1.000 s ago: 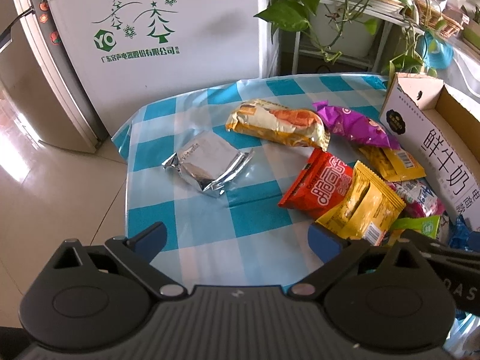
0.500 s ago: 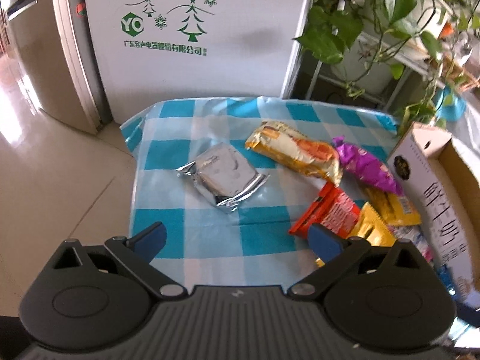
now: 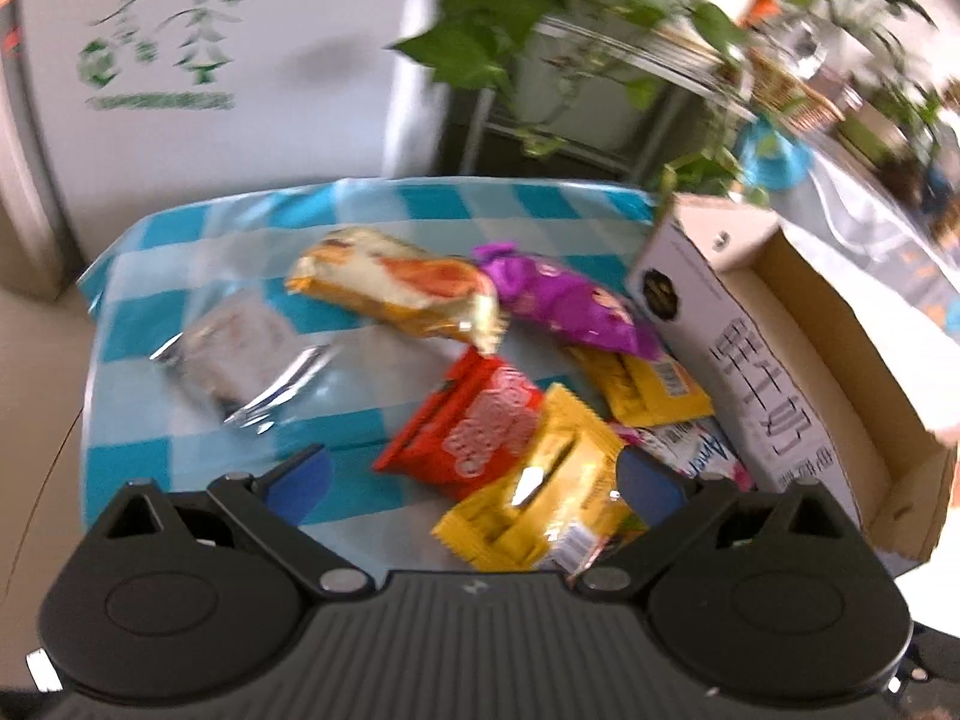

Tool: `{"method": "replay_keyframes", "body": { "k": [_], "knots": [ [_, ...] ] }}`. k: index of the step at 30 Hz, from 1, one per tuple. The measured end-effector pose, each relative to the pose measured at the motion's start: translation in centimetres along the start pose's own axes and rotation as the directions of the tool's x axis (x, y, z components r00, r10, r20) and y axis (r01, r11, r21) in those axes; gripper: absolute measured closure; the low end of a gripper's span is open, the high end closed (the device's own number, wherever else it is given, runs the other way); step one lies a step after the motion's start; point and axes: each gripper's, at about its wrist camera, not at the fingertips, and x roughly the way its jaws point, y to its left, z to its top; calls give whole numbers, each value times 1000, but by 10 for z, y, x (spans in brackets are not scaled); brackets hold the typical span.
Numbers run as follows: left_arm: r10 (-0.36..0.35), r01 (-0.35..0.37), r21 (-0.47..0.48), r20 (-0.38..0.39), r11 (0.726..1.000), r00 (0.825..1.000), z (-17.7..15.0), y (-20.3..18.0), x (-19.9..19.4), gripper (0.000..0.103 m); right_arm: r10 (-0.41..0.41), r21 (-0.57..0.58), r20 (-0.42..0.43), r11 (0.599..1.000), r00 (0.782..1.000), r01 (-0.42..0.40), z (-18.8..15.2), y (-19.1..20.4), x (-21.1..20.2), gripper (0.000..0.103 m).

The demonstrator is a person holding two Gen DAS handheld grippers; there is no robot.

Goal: Organize snacks
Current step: 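Move left tool to yellow packet while right tool approaches green Amerla packet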

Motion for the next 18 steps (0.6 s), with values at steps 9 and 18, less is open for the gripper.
{"method": "replay_keyframes", "body": {
  "k": [9,18],
  "knots": [
    [-37,40,72,-41,997,998,-4,-13,26,9,18,15,-10,1000,1000,-18,-2,-5,9,63],
    [-20,22,64,-33,998,999,-14,0,21,40,128,52,-37,991,991,-126,-3,-6,11,80]
  ]
}}
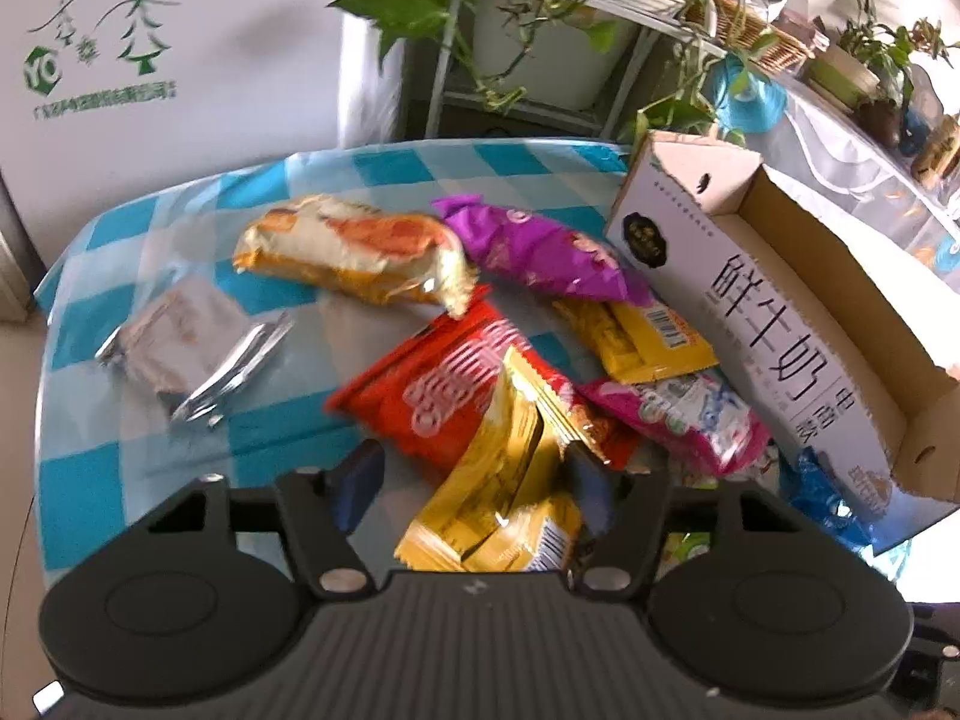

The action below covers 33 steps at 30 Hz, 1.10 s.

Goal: Organize snacks
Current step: 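Move left tool to yellow packet while right tool approaches green Amerla packet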

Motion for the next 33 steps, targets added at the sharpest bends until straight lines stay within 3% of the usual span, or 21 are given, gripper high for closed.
{"method": "replay_keyframes", "body": {
  "k": [6,9,11,15,17,19,24,27,33],
  "knots": [
    [50,-50,-3,0,999,999,-9,16,-18,43,83,-2,-63,997,995,-83,-6,1,-2,82],
    [64,-65,-16,-6,998,998,-15,25,-24,43,67,-17,-73,997,995,-69,-8,3,-3,79],
    [59,-60,-39,-23,997,998,-18,31,-25,42,41,-8,-73,999,997,-41,-8,0,-4,71],
    [33,-34,-110,-13,993,999,-19,41,-26,32,21,-20,-41,1000,999,-22,-7,1,-9,39],
    [43,-43,-132,-4,990,999,-18,43,-26,23,12,-43,-29,999,999,-14,-8,6,-9,33],
    [59,-59,-134,2,989,998,-18,42,-24,21,5,-53,-37,999,999,-7,-8,9,-7,31],
    [98,-99,-68,-26,993,995,-20,35,-16,21,-15,-76,-63,997,998,10,-8,16,2,27],
    [98,-98,-15,-32,995,995,-21,32,-17,19,-37,-97,-75,995,997,30,-10,21,6,20],
    [111,-107,95,-37,990,993,-25,33,-20,14,-90,-100,-102,992,991,80,-11,25,14,18]
  ]
}}
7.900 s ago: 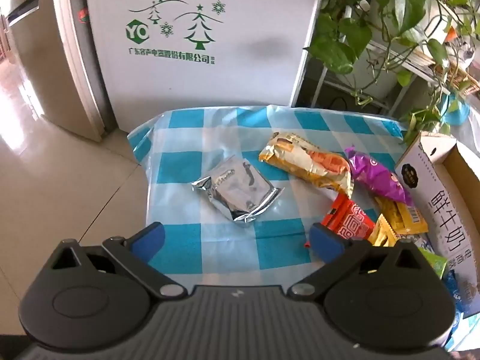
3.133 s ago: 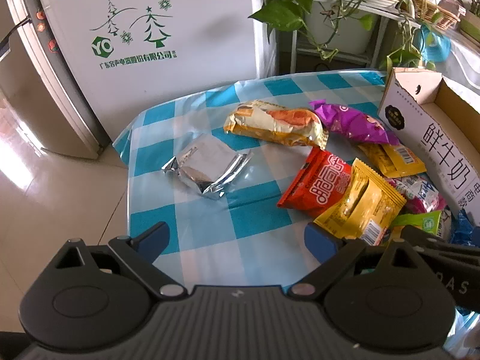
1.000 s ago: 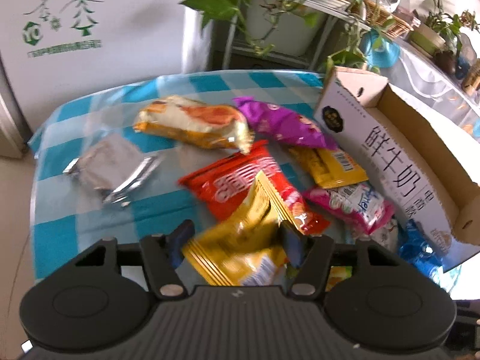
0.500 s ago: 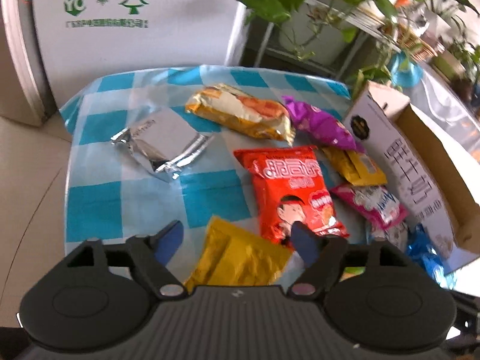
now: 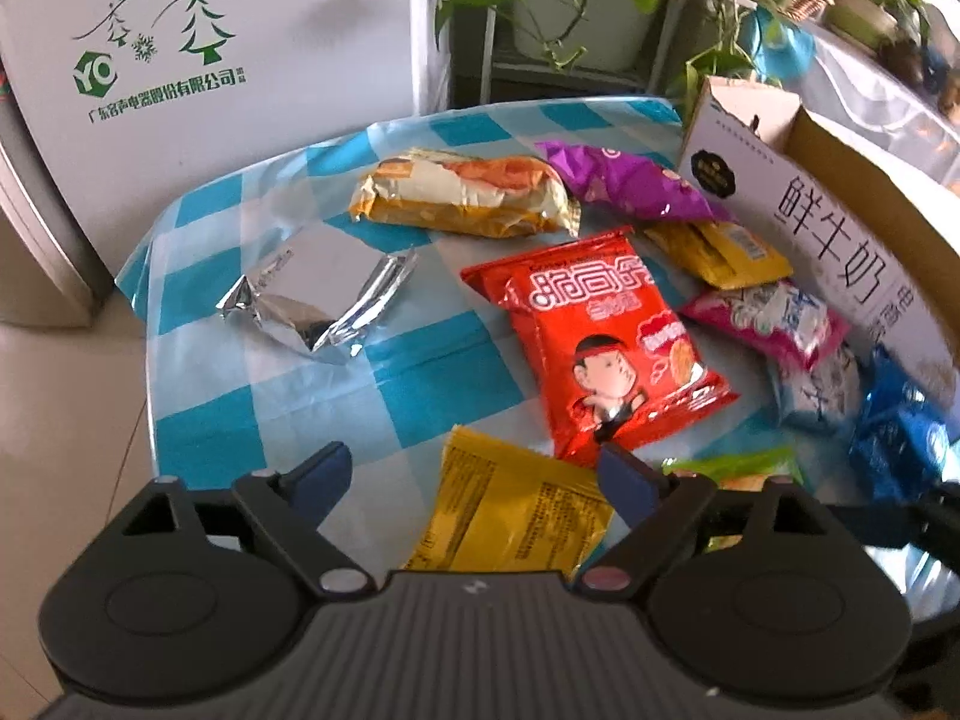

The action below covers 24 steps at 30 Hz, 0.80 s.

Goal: Organize snacks
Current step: 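Move left tool to yellow packet while right tool approaches green Amerla packet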

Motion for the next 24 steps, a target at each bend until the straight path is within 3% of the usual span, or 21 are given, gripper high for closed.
{"method": "replay_keyframes", "body": {
  "k": [9,18,24],
  "knots": [
    [-46,45,120,4,992,999,-6,-1,-10,14,-62,-11,-4,998,998,62,1,-1,4,16],
    [14,-5,188,-47,982,999,-17,-3,3,10,-108,-2,-3,994,994,108,2,-9,2,20],
    [17,-9,134,-55,991,998,-19,5,7,0,-109,7,-1,994,994,109,2,-10,1,19]
  ]
}}
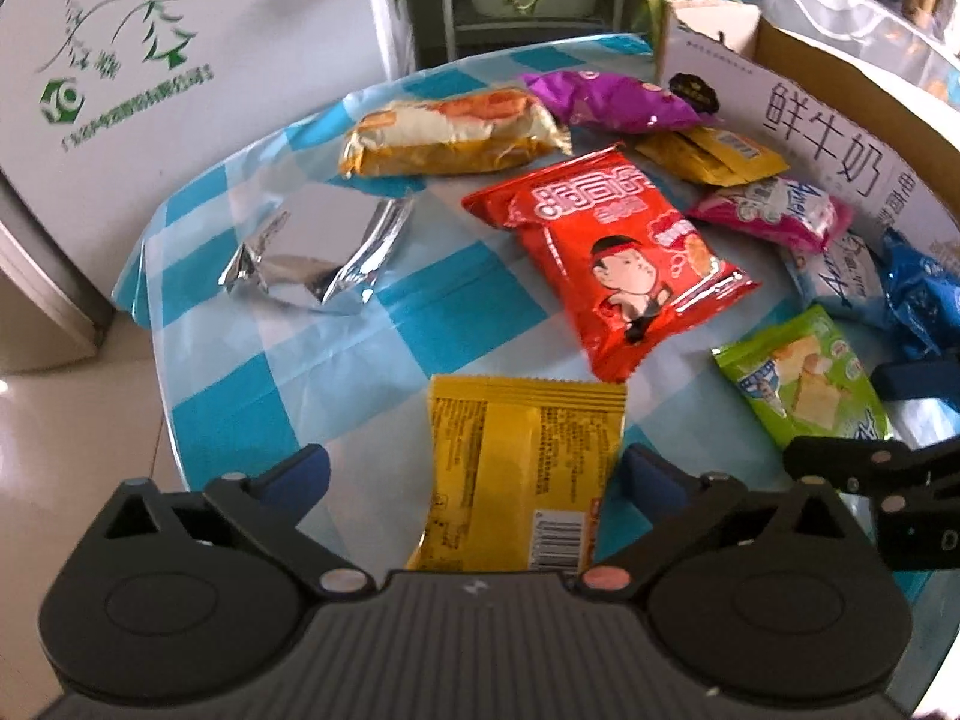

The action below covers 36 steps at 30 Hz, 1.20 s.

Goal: Organize snacks
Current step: 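Move left tool to yellow packet while right tool approaches green Amerla packet, then close left gripper on yellow packet while right gripper closes on green packet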

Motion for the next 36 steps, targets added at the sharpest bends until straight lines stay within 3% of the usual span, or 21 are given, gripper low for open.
{"method": "replay_keyframes", "body": {
  "k": [2,11,16,19,22,25,28,36],
  "knots": [
    [-20,20,-43,-6,999,1000,-1,6,2,0,-2,-6,-1,1000,1000,2,0,1,1,18],
    [-13,14,-38,32,999,999,-7,4,-1,0,-21,-50,6,999,1000,22,1,7,5,15],
    [-2,4,-49,39,999,999,-9,2,-2,0,-35,-85,16,996,999,36,0,9,5,21],
    [-6,9,-45,53,999,999,-11,0,-5,7,-51,-93,29,994,998,53,0,9,4,30],
    [-19,22,-35,70,999,997,-11,-4,-10,24,-67,-94,43,993,997,71,0,6,2,41],
    [-18,20,-21,86,1000,996,-12,-9,-13,32,-54,-79,51,995,997,58,1,3,0,43],
    [-25,27,-20,94,999,995,-12,-13,-17,47,-42,-82,58,996,997,47,-1,4,-2,45],
    [-4,9,-45,124,999,992,-14,-19,-24,53,-51,-145,115,987,992,68,-9,12,-10,45]
  ]
}}
